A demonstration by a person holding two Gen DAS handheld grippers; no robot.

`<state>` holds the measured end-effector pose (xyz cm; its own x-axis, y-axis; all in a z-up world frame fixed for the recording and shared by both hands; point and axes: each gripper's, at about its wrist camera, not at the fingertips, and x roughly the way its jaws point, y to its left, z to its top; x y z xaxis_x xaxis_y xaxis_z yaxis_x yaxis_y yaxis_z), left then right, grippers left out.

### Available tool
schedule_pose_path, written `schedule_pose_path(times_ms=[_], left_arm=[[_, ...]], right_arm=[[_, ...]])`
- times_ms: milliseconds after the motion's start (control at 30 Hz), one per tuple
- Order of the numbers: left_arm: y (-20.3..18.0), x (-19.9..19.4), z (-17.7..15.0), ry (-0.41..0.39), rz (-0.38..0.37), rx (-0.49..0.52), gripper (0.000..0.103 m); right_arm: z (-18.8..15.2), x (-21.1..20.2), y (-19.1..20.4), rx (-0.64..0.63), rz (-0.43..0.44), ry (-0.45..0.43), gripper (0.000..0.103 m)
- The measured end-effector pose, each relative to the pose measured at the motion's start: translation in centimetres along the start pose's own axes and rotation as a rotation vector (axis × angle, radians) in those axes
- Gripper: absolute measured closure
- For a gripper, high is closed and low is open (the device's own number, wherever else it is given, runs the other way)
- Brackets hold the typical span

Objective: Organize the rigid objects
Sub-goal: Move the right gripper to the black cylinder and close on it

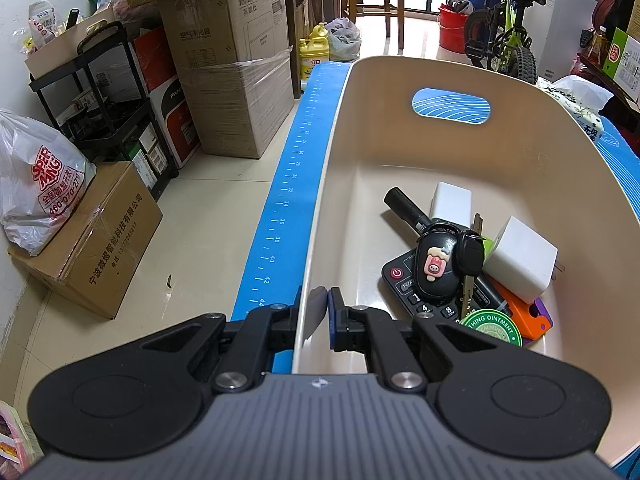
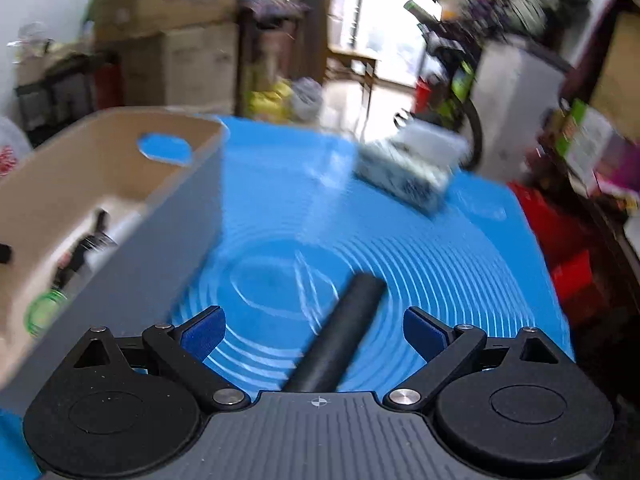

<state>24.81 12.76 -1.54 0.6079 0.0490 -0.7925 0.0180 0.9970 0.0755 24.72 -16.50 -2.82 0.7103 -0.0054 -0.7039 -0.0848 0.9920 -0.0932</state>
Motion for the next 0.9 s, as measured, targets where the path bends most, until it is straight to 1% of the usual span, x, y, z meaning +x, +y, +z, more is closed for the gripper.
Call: schedule_pose_path(times_ms=[133, 300, 433, 533, 633, 700, 767, 800, 900], left_arm=[[0.0, 0.0, 0.0, 0.0, 0.0, 0.0, 0.093], [0.0, 0.0, 0.0, 0.0, -0.001, 0.0, 0.093], [0.0, 0.0, 0.0, 0.0, -0.001, 0.0, 0.093], [0.0, 0.0, 0.0, 0.0, -0.001, 0.0, 0.093], [0.0, 0.0, 0.0, 0.0, -0.001, -0.001, 0.093], [0.0, 0.0, 0.0, 0.0, 0.0, 0.0, 0.093], [0.0, 0.0, 0.0, 0.0, -0.001, 0.0, 0.093], [0.0, 0.0, 0.0, 0.0, -0.001, 0.0, 0.093], [0.0, 0.0, 0.0, 0.0, -0.001, 0.0, 0.093]], right_arm=[[-1.5, 1.9, -0.9, 0.061, -0.018, 0.05, 0.01], [-2.2, 3.9, -1.3, 0.113, -0.039, 0.073, 0.013], [-2.5, 5.1, -1.5, 0.161, -0.042, 0.092, 0.021], [-2.6, 6.0, -1.2, 0.162, -0.049, 0.115, 0.028], [-2.5, 6.3, -1.1, 0.174, -0.052, 0.114, 0.031], [-2.5, 6.3, -1.1, 0.179, -0.037, 0.11, 0.039], [-2.5, 6.1, -0.9, 0.179, -0.022, 0.106, 0.052], [-2.5, 6.0, -0.7, 0.174, -0.014, 0.101, 0.055], [-2.6, 5.9, -0.4, 0.171, -0.024, 0.092, 0.057]])
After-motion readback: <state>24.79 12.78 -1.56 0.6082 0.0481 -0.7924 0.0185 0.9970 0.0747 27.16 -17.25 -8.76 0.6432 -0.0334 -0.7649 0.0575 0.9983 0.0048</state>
